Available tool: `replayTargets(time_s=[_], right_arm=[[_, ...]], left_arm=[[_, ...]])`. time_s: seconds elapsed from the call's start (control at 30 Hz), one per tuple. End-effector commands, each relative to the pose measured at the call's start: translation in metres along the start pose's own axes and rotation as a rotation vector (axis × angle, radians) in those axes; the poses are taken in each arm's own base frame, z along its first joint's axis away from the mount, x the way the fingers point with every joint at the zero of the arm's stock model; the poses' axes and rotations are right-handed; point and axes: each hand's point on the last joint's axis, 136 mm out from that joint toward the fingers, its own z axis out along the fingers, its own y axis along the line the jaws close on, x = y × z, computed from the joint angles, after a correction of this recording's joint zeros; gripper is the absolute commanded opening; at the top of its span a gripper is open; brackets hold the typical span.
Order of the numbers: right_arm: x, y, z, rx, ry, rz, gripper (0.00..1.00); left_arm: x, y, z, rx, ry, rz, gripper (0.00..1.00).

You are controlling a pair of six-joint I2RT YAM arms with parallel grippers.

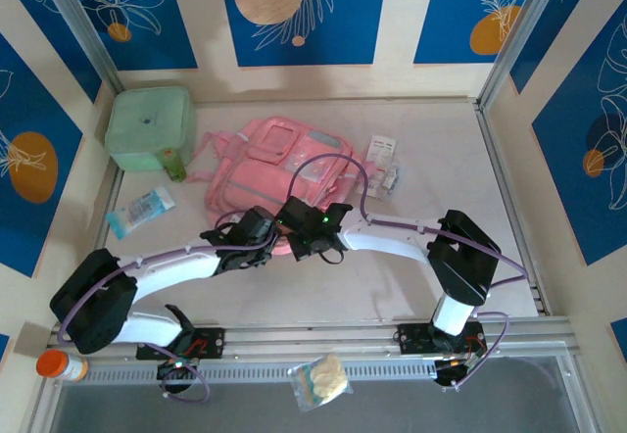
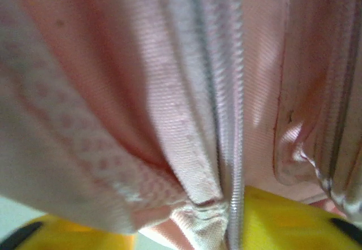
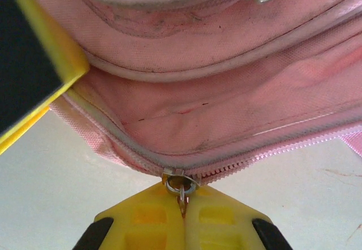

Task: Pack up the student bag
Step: Zip the student bag at the center of the table, then rotate the student bag at the center of the table.

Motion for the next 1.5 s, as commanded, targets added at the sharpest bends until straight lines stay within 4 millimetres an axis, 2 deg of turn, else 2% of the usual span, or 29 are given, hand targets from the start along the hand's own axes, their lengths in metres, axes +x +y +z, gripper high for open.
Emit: replayTargets(time_s=[0.0, 0.07, 0.17, 0.43, 0.57, 0.67, 0.8, 0.87, 0.97, 1.07, 1.13, 1.3, 1.47], right_arm=[[0.006, -0.005, -0.002, 0.014, 0.015, 0.004, 0.0], [0.01, -0.013, -0.001, 0.046, 0.026, 0.004, 0.0], [0.015, -0.031, 0.0, 0.103, 0.048, 0.018, 0.0], [0.017, -0.08, 0.004, 0.18, 0.071, 0.093, 0.0], [0.012, -0.101, 0.011, 0.187, 0.089, 0.194, 0.0], [0.004, -0.106, 0.008, 0.205, 0.084, 0.228, 0.0], [-0.004, -0.074, -0.002, 0.104, 0.059, 0.153, 0.0], [-0.006, -0.062, -0.013, 0.055, 0.065, 0.152, 0.0], [-0.012, -0.057, -0.034, -0.016, 0.06, 0.199, 0.16], [-0.022, -0.06, -0.053, -0.126, 0.052, 0.321, 0.32], [-0.033, -0.067, -0.057, -0.182, 0.049, 0.41, 0.41], [-0.067, -0.083, -0.046, -0.299, 0.088, 0.676, 0.47], [-0.085, -0.095, -0.019, -0.228, 0.111, 0.798, 0.51]], left_arm=[[-0.021, 0.007, -0.002, -0.028, -0.119, 0.05, 0.25], [-0.029, 0.013, -0.008, -0.05, -0.154, 0.066, 0.11], [-0.041, 0.02, -0.014, -0.068, -0.178, 0.103, 0.0], [-0.082, 0.046, -0.04, -0.055, -0.218, 0.168, 0.0], [-0.088, 0.053, -0.037, -0.016, -0.162, 0.142, 0.0], [-0.093, 0.055, -0.043, -0.047, -0.169, 0.164, 0.0], [-0.091, 0.034, -0.052, -0.012, -0.149, 0.239, 0.0], [-0.089, 0.025, -0.059, -0.013, -0.134, 0.286, 0.16], [-0.089, 0.02, -0.077, -0.033, -0.155, 0.359, 0.33], [-0.079, 0.01, -0.09, 0.018, -0.153, 0.41, 0.4], [-0.072, 0.002, -0.094, 0.045, -0.156, 0.438, 0.42], [-0.041, -0.031, -0.08, 0.112, -0.081, 0.525, 0.43], [-0.013, -0.062, -0.065, 0.125, -0.043, 0.634, 0.42]])
